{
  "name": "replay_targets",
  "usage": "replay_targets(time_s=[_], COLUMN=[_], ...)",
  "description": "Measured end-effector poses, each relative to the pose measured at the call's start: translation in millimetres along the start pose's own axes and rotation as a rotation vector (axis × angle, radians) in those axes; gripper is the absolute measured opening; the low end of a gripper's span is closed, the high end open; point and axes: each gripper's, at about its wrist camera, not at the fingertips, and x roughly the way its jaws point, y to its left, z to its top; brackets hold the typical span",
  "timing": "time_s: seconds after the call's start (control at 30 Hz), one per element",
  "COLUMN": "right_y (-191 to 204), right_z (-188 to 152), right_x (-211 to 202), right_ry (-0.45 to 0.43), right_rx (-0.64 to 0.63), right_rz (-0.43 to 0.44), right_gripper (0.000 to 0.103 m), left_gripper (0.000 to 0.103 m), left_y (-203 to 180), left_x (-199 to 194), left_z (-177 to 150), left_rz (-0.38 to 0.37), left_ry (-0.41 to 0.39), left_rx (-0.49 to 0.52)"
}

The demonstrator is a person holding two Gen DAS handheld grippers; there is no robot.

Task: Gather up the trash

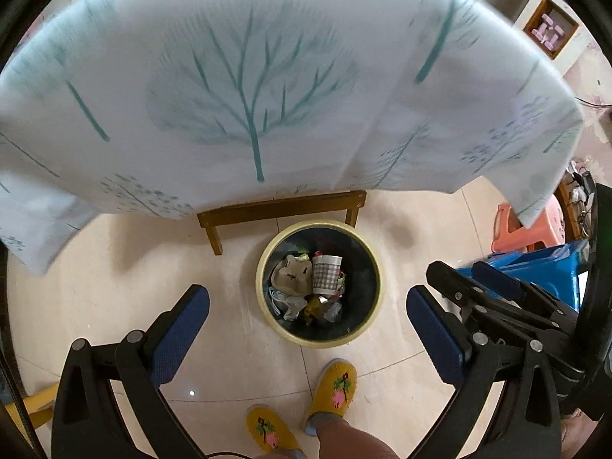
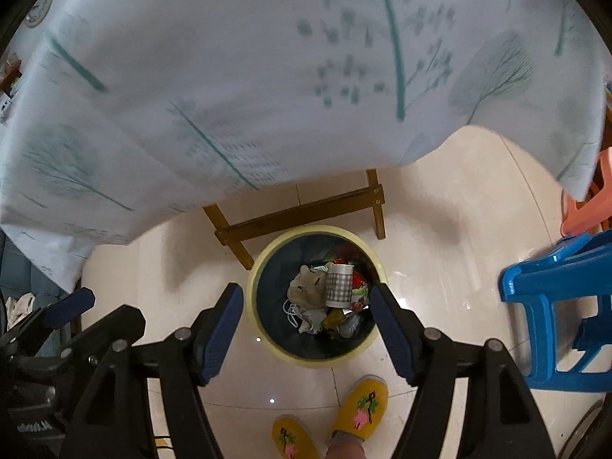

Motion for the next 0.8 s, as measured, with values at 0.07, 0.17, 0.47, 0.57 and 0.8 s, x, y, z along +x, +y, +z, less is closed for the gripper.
replay_targets(time_s=[0.07,0.17,0.47,0.57,0.8], right_y=[3.2,8.3,33.2,39.4,55.4], right_z=[2.7,8.9,36.3,48.0,71.6], right_x=[-18.4,-47.3,-129.4,-154.3,-208.2], right_ry=[-0.003,-0.006,-0.050,-0.066,-0.107], right_rx=[-0.002,-0.002,-0.077,-0.081,-0.126], right_rz=[0.005,0.014,0.003,0.015,0.041], right_gripper=[0.069,0.069,0.069,0.069,0.069], left_gripper=[0.102,0.102,0.102,0.102,0.102], left_y=[-1.7,-2.8,-7.3,-12.4,-24.1], left_x=[-18.6,-44.1,-128.5,-156.6,-203.5], left_z=[4.8,11.6,46.8,57.9,73.4], left_rz=[0.000,0.000,0.023,0.034,0.047], left_ry=[0.000,-0.011,-0.075,-0.114,-0.167], left_rx=[0.002,0.003,-0.012,-0.005,-0.016])
